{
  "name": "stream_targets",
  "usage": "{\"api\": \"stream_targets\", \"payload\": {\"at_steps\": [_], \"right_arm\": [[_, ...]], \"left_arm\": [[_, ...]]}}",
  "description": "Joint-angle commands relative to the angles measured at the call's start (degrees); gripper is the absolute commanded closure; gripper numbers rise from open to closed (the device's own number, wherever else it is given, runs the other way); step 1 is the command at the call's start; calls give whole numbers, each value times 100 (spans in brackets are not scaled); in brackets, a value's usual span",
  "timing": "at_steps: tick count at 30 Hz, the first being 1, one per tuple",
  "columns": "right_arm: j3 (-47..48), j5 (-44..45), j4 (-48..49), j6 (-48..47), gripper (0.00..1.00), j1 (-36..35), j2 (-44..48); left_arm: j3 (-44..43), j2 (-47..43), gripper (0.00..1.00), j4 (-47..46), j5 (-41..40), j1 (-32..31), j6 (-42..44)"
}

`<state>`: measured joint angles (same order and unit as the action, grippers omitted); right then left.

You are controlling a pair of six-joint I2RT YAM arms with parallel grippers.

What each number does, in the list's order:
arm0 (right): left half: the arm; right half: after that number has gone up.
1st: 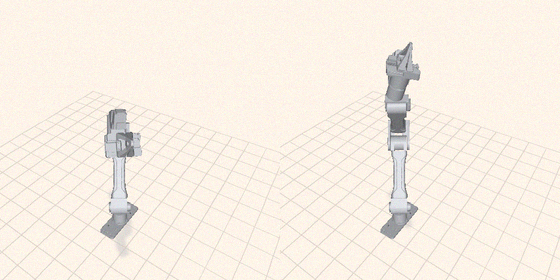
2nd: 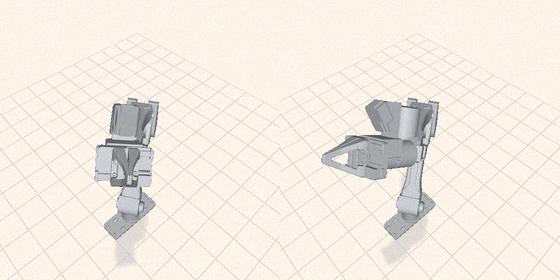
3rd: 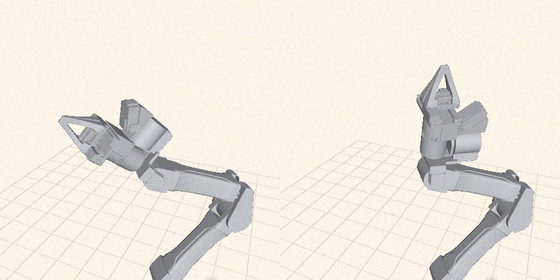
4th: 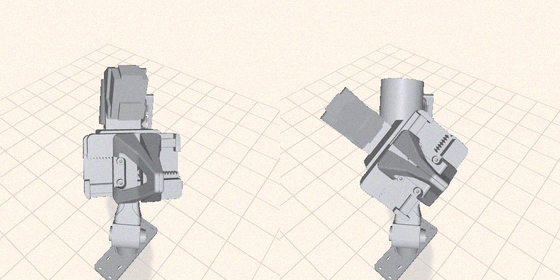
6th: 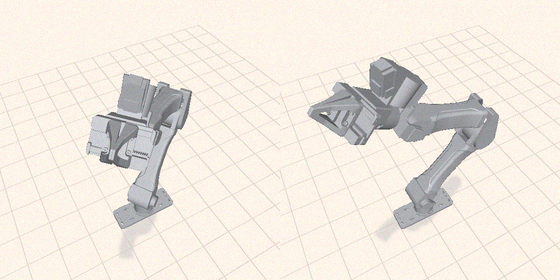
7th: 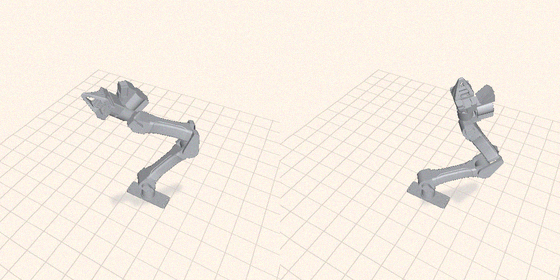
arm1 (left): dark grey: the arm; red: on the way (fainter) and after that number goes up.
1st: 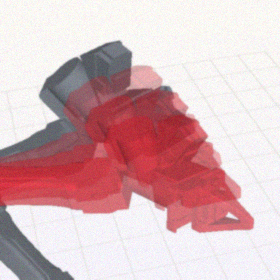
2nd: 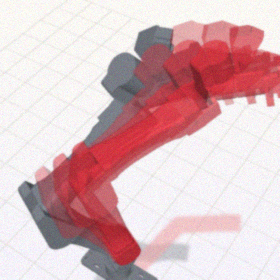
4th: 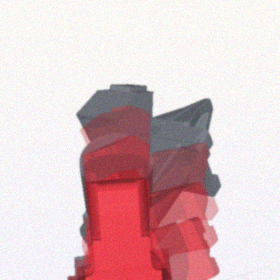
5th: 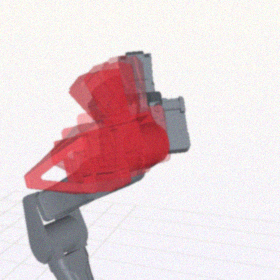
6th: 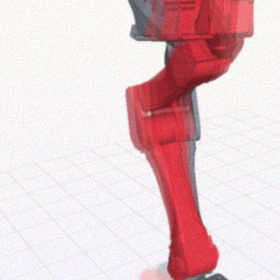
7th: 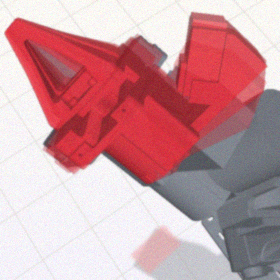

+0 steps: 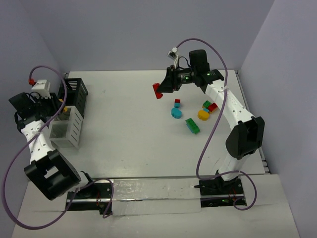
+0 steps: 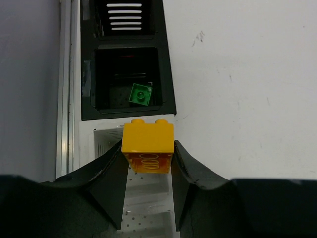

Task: Sort the legos into containers by color

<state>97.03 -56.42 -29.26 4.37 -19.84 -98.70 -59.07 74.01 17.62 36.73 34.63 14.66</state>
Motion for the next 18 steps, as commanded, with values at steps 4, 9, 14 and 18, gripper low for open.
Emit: {"api": "stream_targets", "payload": {"at_steps": [4, 9, 14, 18], "right_arm": [[155, -7, 41, -186, 100, -38, 63], [193, 17, 8, -226, 100, -45, 19], [248, 52, -1, -244, 100, -44, -29], [312, 97, -24, -294, 100, -61, -53]], "left_arm": [[178, 387, 79, -711, -196, 35, 217], [229, 479, 69, -651, -228, 36, 456], [171, 478, 39, -501, -398, 58, 524], [72, 348, 21, -292, -177, 164, 541]]}}
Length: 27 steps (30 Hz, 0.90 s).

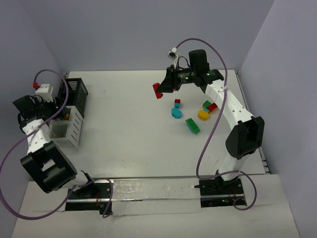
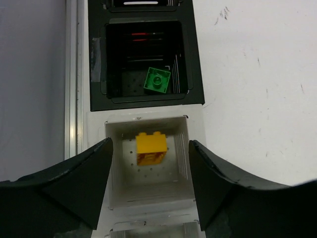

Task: Sort the legos into containers by color

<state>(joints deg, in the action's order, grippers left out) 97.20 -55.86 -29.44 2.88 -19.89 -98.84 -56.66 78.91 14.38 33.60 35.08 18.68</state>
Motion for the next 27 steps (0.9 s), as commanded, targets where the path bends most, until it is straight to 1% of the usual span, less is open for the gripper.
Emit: {"api": "stream_targets", "payload": {"at_steps": [1, 3, 7, 9, 12, 14, 16, 17, 18, 19, 20, 21, 22, 23, 24, 26, 27], "right_arm": [[305, 54, -12, -172, 100, -72, -44], [311, 55, -7, -209, 100, -108, -56], [53, -170, 481, 25, 100, -199, 36], [-128, -391, 983, 232, 100, -316, 73], [-96, -760, 1211, 301, 100, -521, -22], [-47, -909, 1395, 350, 100, -655, -104], [17, -999, 1476, 397, 100, -790, -149], [129, -1011, 1449, 639, 100, -839, -233], [201, -1036, 1474, 783, 100, -858, -302], [97, -1148, 1824, 1158, 100, -874, -325], [-64, -1282, 2370, 1669, 100, -898, -311], [-198, -1348, 2694, 1924, 100, -911, -280], [-275, -1406, 2734, 1934, 100, -944, -255], [-249, -1517, 2704, 1888, 100, -1008, -264], [-122, -1608, 2401, 1652, 100, -1062, -313], [76, -1743, 1791, 1161, 100, -1150, -421], [262, -1891, 1476, 935, 100, -1175, -495]], "left_arm": [[-249, -198, 20, 146, 246, 146, 166], [-397, -331, 19, 387, 487, 189, 197], [-1092, -521, 19, 868, 1663, 127, -113], [-1836, -419, 20, 1291, 2515, -328, -449], [-2330, -236, 21, 1609, 3259, -1268, -652], [-2267, -252, 21, 1293, 3498, -1752, -1076], [-2183, -291, 21, 1044, 3648, -2219, -1317], [-2116, -347, 21, 902, 3535, -2458, -1382], [-2077, -376, 21, 797, 3470, -2566, -1354], [-1978, -527, 20, 639, 3360, -2708, -1220], [-1840, -661, 20, 514, 3220, -2918, -1016], [-1770, -718, 20, 479, 3154, -3032, -885], [-1766, -769, 19, 543, 3150, -3120, -736], [-1778, -790, 19, 635, 3169, -3275, -441], [-1853, -786, 19, 761, 3275, -3375, -99], [-2040, -800, 19, 1323, 3484, -3521, 865], [-2147, -825, 19, 1743, 3522, -3682, 1498]]}}
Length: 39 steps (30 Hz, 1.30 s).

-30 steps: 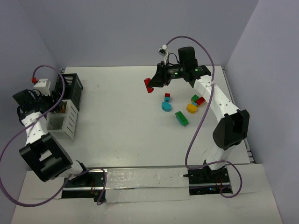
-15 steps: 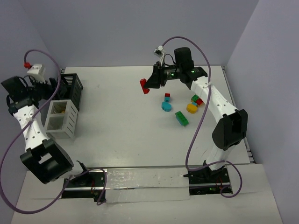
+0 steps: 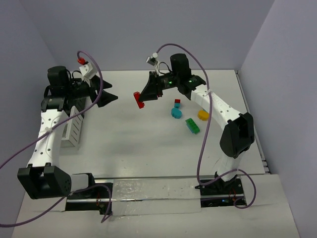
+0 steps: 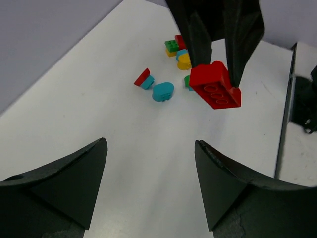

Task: Sort the legos into containers by color

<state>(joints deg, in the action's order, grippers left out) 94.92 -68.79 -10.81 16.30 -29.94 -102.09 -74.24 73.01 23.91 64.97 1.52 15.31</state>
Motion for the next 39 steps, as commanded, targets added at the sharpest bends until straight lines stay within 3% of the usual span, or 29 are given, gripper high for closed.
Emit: {"api": "stream_targets", "payload": {"at_steps": [1, 3, 6, 9, 13, 18, 23, 28, 39], "right_arm": [[492, -600, -627, -528, 100, -170, -171], [796, -654, -1157, -806, 100, -179, -362], [659, -103, -918, -434, 100, -162, -329], [344, 785, -436, 497, 100, -121, -220], [-141, 2344, 15, 2134, 100, 102, 40], [-348, 3481, 421, 4009, 100, 339, 161], [-68, 3716, 424, 4738, 100, 272, 9], [35, 3774, 458, 4922, 100, 225, 15], [123, 4076, -158, 5770, 100, 216, 84]], "left_arm": [[-449, -234, 19, 1091, 384, -388, 1844], [-588, -244, 18, 1708, 298, -543, 2853], [-717, -120, 18, 1652, 158, -657, 2530], [-483, -126, 22, 1021, -112, -801, 1565], [639, -917, 21, -1233, -1538, -1282, -630], [994, -959, 21, -1573, -2730, -1876, -1529], [770, -576, 20, -1928, -3520, -2180, -2338], [355, -82, 21, -1778, -4138, -2415, -2526], [358, 214, 24, -2319, -5267, -2771, -2761]]}}
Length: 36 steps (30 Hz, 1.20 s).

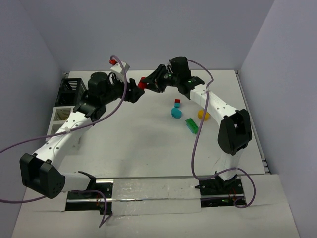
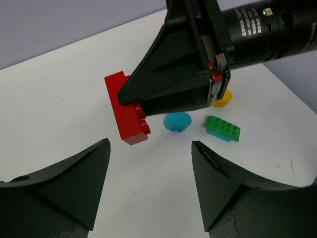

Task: Sort the legos into containers by color

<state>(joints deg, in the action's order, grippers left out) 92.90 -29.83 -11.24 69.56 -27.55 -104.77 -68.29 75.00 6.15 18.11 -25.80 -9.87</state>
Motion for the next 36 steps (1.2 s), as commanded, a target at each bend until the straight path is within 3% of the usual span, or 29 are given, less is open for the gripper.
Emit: {"api": "stream_targets", "payload": {"at_steps": [1, 15, 24, 36], "right_arm": [[341, 155, -123, 594, 100, -30, 336], [448, 200, -686, 1712, 100, -31, 366], [427, 126, -660, 1930, 100, -31, 379], [448, 100, -519, 1981, 100, -22, 370]], "left_arm": [[-190, 38, 24, -608, -675, -47, -354], [-170, 436, 28, -1188, -836, -48, -1302], [-246, 621, 43, -1158, -734, -45, -1298], [-182, 753, 40, -1090, -662, -41, -1316]]}}
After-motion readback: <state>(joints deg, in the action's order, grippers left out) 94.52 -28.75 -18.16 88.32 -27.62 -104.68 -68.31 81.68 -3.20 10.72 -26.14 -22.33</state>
